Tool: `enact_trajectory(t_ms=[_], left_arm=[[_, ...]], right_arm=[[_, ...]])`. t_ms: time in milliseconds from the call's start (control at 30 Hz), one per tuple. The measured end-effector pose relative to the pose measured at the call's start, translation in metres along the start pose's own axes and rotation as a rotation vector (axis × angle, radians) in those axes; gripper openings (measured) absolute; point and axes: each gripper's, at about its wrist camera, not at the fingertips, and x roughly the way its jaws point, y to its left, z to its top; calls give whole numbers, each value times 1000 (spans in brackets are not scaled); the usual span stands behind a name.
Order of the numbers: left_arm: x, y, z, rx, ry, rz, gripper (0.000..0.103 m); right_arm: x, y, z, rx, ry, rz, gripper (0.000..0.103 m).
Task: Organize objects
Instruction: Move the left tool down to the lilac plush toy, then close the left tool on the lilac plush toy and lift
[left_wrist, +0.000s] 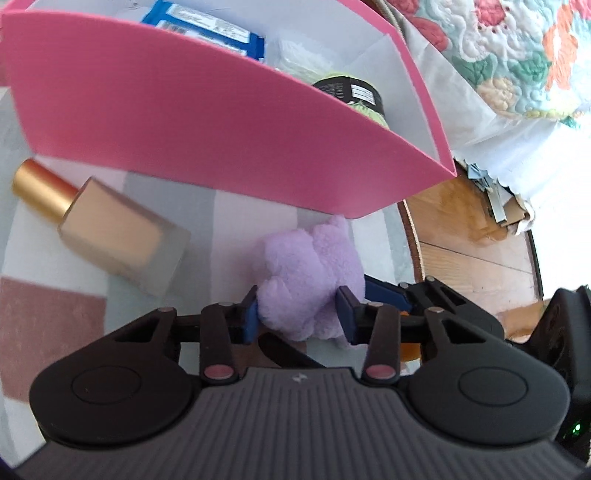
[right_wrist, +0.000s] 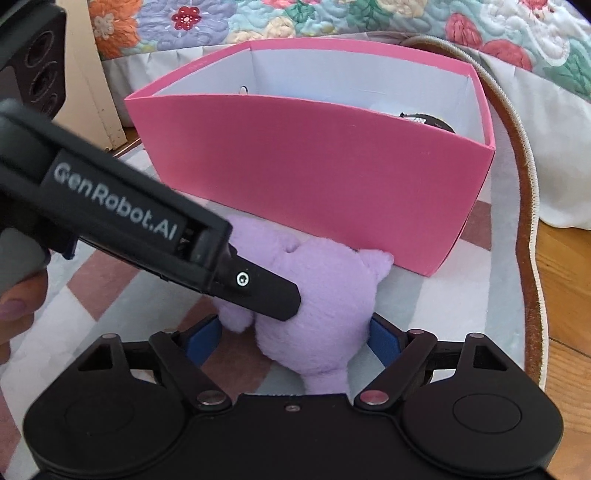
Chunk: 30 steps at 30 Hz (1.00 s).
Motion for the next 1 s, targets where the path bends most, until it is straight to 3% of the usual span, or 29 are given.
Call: enact_trajectory(t_ms=[167, 433, 567, 767, 833, 867, 967, 1000], left_arm=[[-4, 0, -12, -33, 60, -6, 39], [-21, -9, -39, 12, 128, 47, 40], [-29, -9, -50, 50, 112, 90, 49], [-36, -1, -49, 88, 67, 169, 52], [-37, 4, -46, 60, 63, 143, 47], [-36, 4, -46, 62, 73, 124, 35], [-33, 5, -46, 56, 83, 90, 31], [-32, 6, -46, 54, 73, 86, 30]], right_arm=[[-8, 9, -5, 39, 22, 20, 88], [-30, 9, -17, 131, 100, 105, 89], [-37, 7, -25, 150, 107, 133, 88], [-38, 8, -30, 177, 100, 135, 88], [-37, 8, -28, 181, 98, 136, 88], [-39, 9, -27, 182, 95, 136, 88], [-41, 8, -26, 171, 70, 134, 86], [-42, 9, -26, 163, 57, 131, 79]])
